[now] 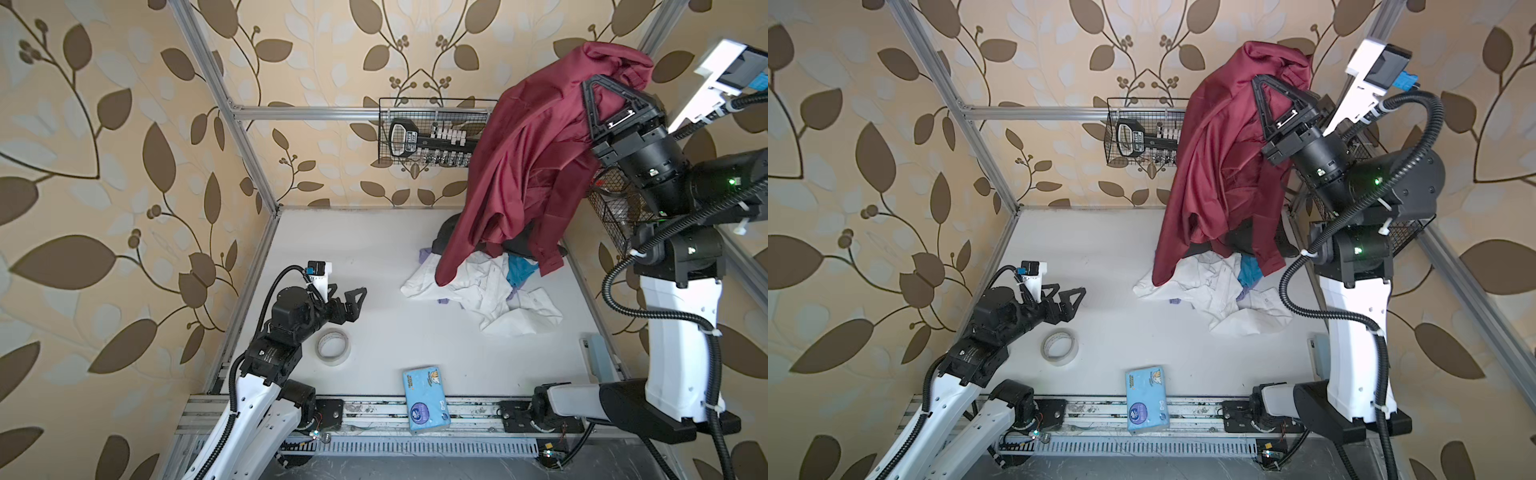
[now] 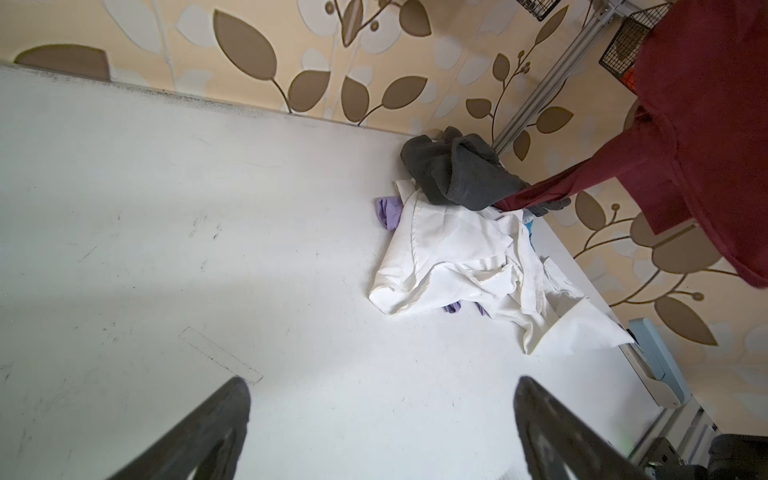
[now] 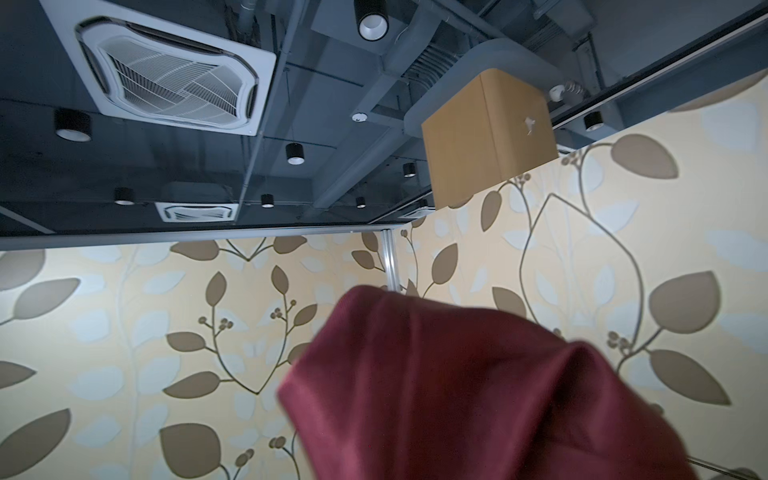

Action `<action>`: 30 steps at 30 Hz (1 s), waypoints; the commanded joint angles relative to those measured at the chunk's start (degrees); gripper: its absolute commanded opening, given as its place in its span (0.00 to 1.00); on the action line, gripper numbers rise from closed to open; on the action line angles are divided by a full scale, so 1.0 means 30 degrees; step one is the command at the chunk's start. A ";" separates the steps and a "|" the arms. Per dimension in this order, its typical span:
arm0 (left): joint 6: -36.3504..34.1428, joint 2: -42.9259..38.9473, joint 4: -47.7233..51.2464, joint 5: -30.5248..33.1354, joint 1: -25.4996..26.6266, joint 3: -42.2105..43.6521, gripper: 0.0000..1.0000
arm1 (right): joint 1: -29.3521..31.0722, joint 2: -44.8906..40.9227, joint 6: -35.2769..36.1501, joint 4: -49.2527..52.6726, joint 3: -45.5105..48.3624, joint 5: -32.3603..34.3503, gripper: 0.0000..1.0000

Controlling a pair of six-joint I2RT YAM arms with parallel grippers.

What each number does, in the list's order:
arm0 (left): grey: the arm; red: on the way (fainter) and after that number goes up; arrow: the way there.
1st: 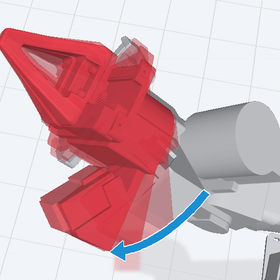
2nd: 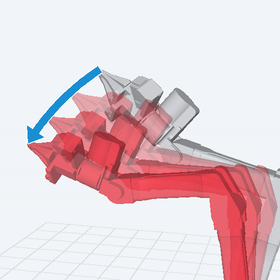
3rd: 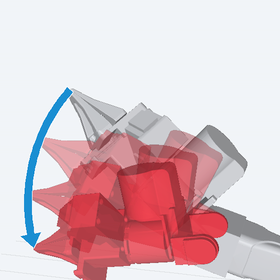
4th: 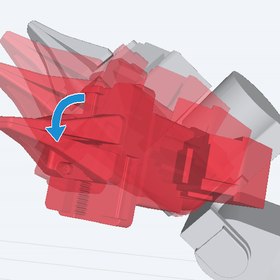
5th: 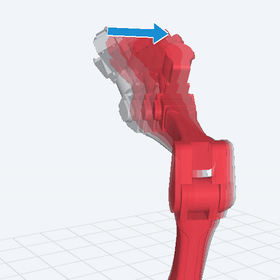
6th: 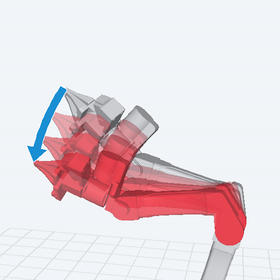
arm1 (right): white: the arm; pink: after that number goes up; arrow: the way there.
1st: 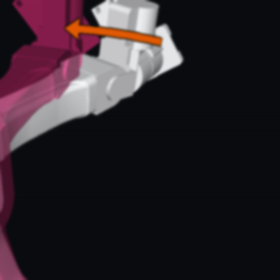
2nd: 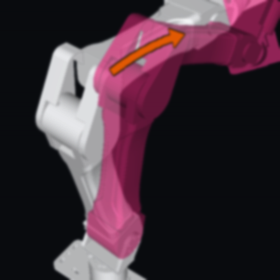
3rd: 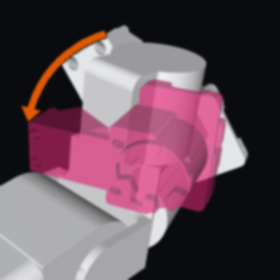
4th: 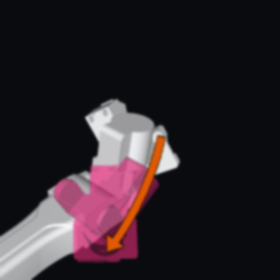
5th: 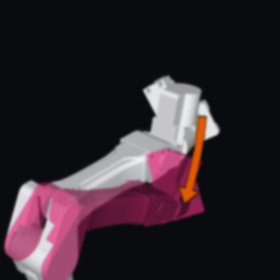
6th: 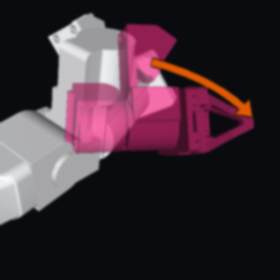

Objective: Pick out a specific cloth from the pile
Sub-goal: 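Swing the held maroon shirt toward the left gripper and lower it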

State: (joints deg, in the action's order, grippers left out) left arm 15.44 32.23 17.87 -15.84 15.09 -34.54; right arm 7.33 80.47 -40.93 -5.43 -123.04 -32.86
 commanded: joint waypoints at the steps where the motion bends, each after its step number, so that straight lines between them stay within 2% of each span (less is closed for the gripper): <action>1: -0.0071 -0.0313 -0.0287 0.0502 0.0272 -0.0490 0.99 | 0.1125 0.1073 -0.2031 -0.3449 -0.2140 -0.1380 0.00; 5: -0.0073 -0.0315 -0.0270 0.0737 0.0272 -0.0492 0.99 | 0.2394 0.3348 -0.2230 -0.3606 -0.6097 -0.1184 0.00; 7: -0.0098 -0.0342 -0.0256 0.0774 0.0272 -0.0496 0.99 | 0.2606 0.4015 -0.2681 -0.4217 -0.6838 -0.0989 0.00; 16: -0.0138 -0.0429 -0.0291 0.1045 0.0272 -0.0453 0.99 | 0.3226 0.4033 -0.3046 -0.7365 -0.5644 -0.0145 0.00; 22: -0.0149 -0.0544 -0.0245 0.1271 0.0272 -0.0443 0.99 | 0.5428 0.4572 -0.1577 -0.7195 -0.4701 -0.0409 0.00; 26: -0.0136 -0.0800 -0.0162 0.1576 0.0272 -0.0409 0.99 | 0.6954 0.6391 -0.1049 -0.6869 -0.4751 -0.0492 0.00; 30: -0.0068 -0.1131 -0.0176 0.2023 0.0272 -0.0327 0.99 | 0.7940 0.9896 -0.2049 -0.6891 -0.7429 -0.0505 0.00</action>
State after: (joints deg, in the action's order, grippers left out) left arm 15.44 29.74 18.04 -11.60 15.44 -34.54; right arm 29.78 103.72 -45.67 -25.63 -141.69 -34.96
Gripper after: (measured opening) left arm 0.989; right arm 0.049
